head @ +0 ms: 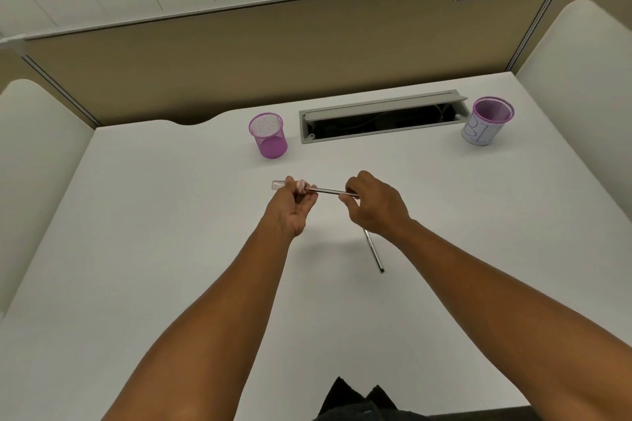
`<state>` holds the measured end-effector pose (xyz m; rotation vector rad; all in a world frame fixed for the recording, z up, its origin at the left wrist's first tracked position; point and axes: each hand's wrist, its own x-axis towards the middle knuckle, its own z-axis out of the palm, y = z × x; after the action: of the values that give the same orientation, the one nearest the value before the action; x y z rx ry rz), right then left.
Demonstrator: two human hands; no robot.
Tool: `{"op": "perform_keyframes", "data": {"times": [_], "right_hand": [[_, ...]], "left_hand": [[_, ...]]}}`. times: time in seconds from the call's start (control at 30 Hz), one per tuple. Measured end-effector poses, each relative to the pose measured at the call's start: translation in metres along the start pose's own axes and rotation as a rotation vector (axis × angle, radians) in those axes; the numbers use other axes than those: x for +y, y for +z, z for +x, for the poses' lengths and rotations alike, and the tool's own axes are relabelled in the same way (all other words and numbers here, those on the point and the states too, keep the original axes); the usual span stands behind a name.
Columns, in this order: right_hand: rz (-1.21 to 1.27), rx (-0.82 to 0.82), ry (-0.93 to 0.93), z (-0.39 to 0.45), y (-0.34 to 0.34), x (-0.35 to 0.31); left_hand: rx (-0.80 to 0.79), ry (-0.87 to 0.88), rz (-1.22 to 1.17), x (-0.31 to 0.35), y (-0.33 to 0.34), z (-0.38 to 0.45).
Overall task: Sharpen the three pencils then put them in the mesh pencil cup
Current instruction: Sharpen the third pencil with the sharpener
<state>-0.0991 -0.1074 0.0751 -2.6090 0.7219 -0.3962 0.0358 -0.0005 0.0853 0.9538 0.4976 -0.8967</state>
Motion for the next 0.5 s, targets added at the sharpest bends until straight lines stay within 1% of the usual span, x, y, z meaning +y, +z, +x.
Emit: {"op": "perform_keyframes", "data": {"times": [0.2,0.27,0.3,0.37,0.43,0.47,0.5], "right_hand": [[-0.072,0.073,-0.053,0.005,-0.007,0.0],[-0.084,0.081,-0.025,0.006,-0.011,-0.002],[-0.074,0.061,0.021,0.006,-0.013,-0.004],[-0.005,-0.063,0.159,0.01,-0.022,-0.007],[0.174,-0.243,0.292,0.014,-0.031,-0.007],[0.253,-0.309,0.323,0.016,-0.036,-0.006],[0.301,-0.339,0.327,0.017,-0.04,-0.005]], "left_hand": [[-0.041,0.033,0.095,-0.005,0.012,-0.006],[-0.078,0.044,0.118,-0.005,0.017,-0.009],[-0.1,0.047,0.129,-0.004,0.019,-0.01],[-0.124,0.05,0.16,-0.002,0.023,-0.012],[-0.127,0.055,0.194,-0.002,0.026,-0.013],[-0.124,0.059,0.208,-0.003,0.027,-0.015],[-0.12,0.062,0.214,-0.004,0.028,-0.016]]}}
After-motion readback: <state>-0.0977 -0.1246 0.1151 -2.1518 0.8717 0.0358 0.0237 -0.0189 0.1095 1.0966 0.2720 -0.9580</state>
